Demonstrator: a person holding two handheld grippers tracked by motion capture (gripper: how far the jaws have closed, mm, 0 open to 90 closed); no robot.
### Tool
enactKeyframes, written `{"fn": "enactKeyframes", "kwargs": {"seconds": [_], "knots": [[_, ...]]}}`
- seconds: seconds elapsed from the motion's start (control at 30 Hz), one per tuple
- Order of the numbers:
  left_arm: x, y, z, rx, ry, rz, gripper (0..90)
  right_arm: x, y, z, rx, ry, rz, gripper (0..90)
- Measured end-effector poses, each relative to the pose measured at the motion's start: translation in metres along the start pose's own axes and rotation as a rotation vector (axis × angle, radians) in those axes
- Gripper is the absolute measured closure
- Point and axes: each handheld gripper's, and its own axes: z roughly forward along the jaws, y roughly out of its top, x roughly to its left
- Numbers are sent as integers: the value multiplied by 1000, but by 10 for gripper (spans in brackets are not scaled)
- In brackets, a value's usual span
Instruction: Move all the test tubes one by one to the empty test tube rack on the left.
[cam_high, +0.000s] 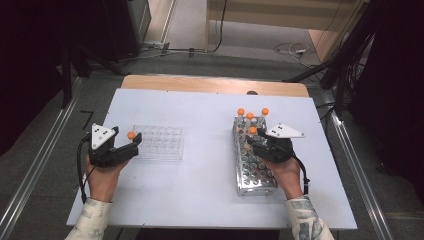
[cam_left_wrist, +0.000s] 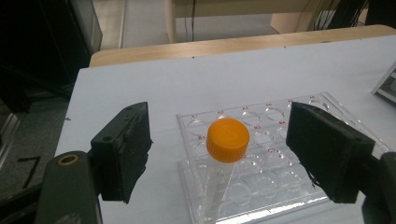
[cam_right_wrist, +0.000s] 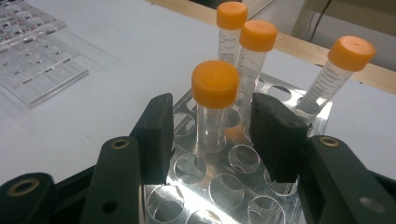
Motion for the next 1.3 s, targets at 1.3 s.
{"fn": "enactKeyframes", "kwargs": {"seconds": [1.3], "knots": [[1, 0, -1, 2, -2, -2, 204, -10, 4, 3, -29, 40, 4, 719]]}}
